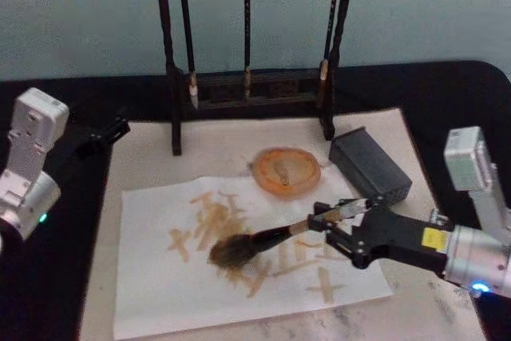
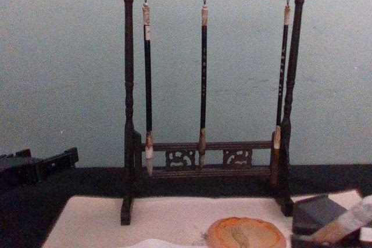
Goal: Pick up the brush from the inkstone, write on the paper, then place the brush back to its original position.
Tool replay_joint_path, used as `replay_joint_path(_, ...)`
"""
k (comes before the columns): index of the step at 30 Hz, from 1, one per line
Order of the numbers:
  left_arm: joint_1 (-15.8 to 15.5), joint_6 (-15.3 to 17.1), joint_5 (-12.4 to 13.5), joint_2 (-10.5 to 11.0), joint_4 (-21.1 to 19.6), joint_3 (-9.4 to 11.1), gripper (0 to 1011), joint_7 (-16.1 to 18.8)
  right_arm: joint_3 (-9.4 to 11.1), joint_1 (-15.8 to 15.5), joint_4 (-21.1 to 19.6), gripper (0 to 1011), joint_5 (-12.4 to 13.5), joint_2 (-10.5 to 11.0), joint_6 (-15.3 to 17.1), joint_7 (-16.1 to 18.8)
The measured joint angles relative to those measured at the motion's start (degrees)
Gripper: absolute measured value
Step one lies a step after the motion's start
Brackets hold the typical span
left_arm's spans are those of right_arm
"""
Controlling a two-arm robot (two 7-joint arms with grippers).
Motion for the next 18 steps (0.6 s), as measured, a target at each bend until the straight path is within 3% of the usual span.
replay_joint_path(11,0.0,0.0,0.0,0.0,0.0,0.0,1002,0.0,4.99,-4.93,-1.48,165,1.84,2.42,-2.38,-1.6)
replay_joint_path(18,0.0,0.0,0.0,0.0,0.0,0.0,1002,0.0,7.82,-6.95,-2.69,166,2.56,2.69,-3.72,-2.29)
